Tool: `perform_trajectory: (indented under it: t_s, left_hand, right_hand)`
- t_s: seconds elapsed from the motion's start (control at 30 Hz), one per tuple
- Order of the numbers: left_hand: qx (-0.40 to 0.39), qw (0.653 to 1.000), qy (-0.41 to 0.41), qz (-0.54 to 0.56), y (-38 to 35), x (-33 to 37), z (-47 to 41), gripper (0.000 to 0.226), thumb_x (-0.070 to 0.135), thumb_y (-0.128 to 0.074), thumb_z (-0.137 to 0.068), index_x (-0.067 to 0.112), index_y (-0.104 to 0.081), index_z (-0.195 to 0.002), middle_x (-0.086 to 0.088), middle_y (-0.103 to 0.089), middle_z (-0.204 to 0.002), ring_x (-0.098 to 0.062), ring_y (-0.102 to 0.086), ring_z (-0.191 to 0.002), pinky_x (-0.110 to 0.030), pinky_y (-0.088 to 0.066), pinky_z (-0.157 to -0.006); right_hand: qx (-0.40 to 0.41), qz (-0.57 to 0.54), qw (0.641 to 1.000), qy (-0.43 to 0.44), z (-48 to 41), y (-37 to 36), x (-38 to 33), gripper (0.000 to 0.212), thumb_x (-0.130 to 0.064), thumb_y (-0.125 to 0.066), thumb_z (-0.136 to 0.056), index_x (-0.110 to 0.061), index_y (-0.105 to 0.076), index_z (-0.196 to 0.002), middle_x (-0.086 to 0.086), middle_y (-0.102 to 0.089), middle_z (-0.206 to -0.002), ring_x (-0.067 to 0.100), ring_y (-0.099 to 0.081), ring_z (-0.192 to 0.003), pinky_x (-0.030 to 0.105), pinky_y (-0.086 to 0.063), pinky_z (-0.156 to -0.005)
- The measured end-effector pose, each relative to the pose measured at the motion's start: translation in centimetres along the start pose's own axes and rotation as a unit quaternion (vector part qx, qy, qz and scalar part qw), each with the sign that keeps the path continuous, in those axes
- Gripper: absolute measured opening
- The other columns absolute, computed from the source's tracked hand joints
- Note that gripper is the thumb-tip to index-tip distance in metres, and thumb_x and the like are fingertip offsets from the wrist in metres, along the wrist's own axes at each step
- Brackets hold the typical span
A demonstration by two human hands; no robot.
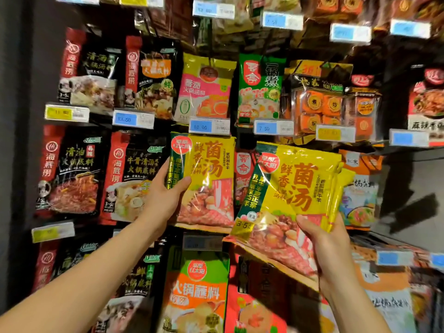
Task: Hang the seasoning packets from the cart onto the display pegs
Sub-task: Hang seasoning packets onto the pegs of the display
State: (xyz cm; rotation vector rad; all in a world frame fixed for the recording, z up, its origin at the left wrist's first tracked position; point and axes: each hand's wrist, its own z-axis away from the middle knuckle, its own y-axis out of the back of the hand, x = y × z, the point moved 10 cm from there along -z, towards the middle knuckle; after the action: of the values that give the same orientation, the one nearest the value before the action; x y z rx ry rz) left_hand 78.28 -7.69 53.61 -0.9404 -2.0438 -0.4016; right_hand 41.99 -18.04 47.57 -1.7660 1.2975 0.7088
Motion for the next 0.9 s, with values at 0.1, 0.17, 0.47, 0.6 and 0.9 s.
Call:
perform_trajectory:
  t_s: [0.1,0.17,0.47,0.6,0.9]
  left_hand:
    - [0.000,1.000,-0.005,0.005,-0.2,0.0,0.0,0.064,0.029,-0.072,-0.094,0.046,-0.044,-0.149,0.018,-0.068,-0.126,-0.007,-0.063,-0.118,-0.045,-0.045,-0.111]
    - [0.003,1.000,-0.011,0.003,-0.3,0.1,0.2,0.063,0.029,-0.072,-0.094,0.046,-0.045,-0.149,0.022,-0.068,-0.122,-0.005,-0.063,-0.116,-0.045,-0.045,-0.111]
    - [0.008,1.000,0.009,0.003,-0.8,-0.1,0.0,0.062,0.028,-0.072,-0.095,0.047,-0.045,-0.147,0.022,-0.067,-0.121,-0.011,-0.062,-0.118,-0.048,-0.045,-0.110]
    - [-0.010,1.000,0.023,0.011,-1.1,0.1,-0.2,0.061,0.024,-0.071,-0.096,0.045,-0.046,-0.147,0.019,-0.068,-0.120,-0.009,-0.064,-0.113,-0.042,-0.047,-0.107]
    - [-0.060,0.991,0.116,0.013,-0.5,1.0,-1.0,0.055,0.016,-0.070,-0.095,0.040,-0.055,-0.142,0.008,-0.074,-0.116,-0.020,-0.069,-0.102,-0.032,-0.053,-0.081]
  right_hand:
    - [-0.003,0.007,1.000,0.008,-0.2,-0.2,-0.6,0.048,-0.011,-0.077,-0.089,-0.027,-0.058,-0.130,-0.002,-0.076,-0.112,0.022,-0.073,-0.105,0.052,-0.053,-0.102]
    - [-0.002,0.010,1.000,0.010,-0.3,-0.3,-1.0,0.045,-0.010,-0.076,-0.090,-0.028,-0.058,-0.127,-0.005,-0.076,-0.109,0.016,-0.072,-0.101,0.047,-0.053,-0.100]
    - [-0.010,0.004,1.000,0.001,-1.1,-0.9,-0.9,0.046,-0.017,-0.082,-0.084,-0.043,-0.060,-0.115,-0.006,-0.076,-0.112,0.023,-0.072,-0.108,0.053,-0.052,-0.103]
    - [-0.008,0.010,1.000,-0.003,-1.2,-0.9,-0.7,0.053,-0.019,-0.082,-0.082,-0.038,-0.060,-0.126,-0.004,-0.076,-0.115,0.025,-0.072,-0.109,0.057,-0.052,-0.102]
    - [-0.017,0.008,1.000,-0.011,-1.4,-0.7,-0.2,0.057,-0.015,-0.080,-0.086,-0.033,-0.056,-0.135,-0.003,-0.075,-0.119,0.026,-0.071,-0.112,0.057,-0.051,-0.104]
